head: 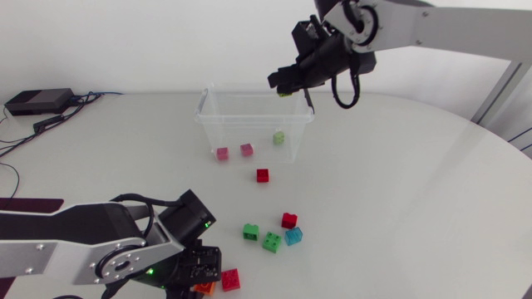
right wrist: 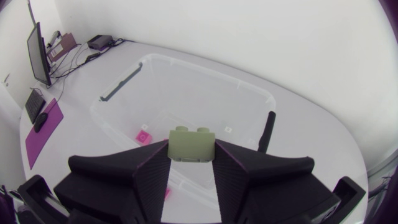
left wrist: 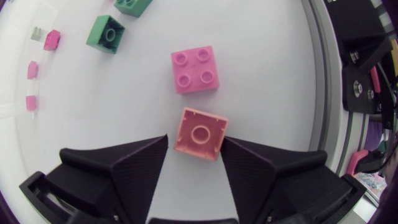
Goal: Pick up the duplo bricks and place them in the container
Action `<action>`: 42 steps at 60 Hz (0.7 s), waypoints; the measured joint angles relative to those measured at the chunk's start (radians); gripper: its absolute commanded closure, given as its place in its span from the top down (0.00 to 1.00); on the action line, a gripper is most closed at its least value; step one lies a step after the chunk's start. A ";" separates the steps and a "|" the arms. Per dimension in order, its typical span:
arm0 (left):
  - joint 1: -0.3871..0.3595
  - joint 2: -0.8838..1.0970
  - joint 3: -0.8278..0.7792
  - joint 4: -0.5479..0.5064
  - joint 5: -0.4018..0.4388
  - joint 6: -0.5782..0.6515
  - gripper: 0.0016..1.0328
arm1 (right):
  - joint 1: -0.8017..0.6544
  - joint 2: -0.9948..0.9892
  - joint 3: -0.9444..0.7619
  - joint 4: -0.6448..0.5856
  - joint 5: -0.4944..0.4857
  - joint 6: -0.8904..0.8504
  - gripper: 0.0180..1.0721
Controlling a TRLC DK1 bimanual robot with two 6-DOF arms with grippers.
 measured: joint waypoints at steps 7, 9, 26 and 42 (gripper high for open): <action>0.020 -0.024 0.000 -0.001 0.000 0.009 0.15 | 0.025 0.098 0.033 0.010 0.057 0.000 0.73; 0.024 -0.036 -0.001 0.000 0.000 0.010 0.11 | 0.028 0.101 0.036 0.010 0.064 0.000 0.79; 0.103 -0.253 0.020 -0.050 0.000 0.039 0.11 | 0.042 -0.037 0.003 0.002 0.097 0.000 0.95; 0.216 -0.310 0.188 0.084 0.000 0.019 0.21 | 0.027 -0.410 -0.348 0.053 0.093 -0.001 0.95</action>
